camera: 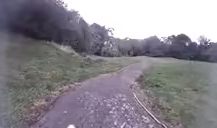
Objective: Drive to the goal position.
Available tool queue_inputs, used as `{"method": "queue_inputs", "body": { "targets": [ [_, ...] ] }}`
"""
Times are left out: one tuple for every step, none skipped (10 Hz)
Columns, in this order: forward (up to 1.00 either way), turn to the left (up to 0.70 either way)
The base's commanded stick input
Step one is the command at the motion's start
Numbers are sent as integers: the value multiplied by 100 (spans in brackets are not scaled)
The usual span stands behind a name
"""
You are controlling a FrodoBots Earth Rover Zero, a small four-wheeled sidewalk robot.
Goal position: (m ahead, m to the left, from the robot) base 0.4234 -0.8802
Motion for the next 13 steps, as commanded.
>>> {"method": "queue_inputs", "body": {
  "targets": [
    [85, 0],
    [85, 0],
    [85, 0],
    [85, -25],
    [85, -34],
    [85, -34],
    [85, -17],
    [85, 0],
    [85, 0],
    [85, 0],
    [85, -2],
    [85, -13],
    [85, -34]
  ]
}}
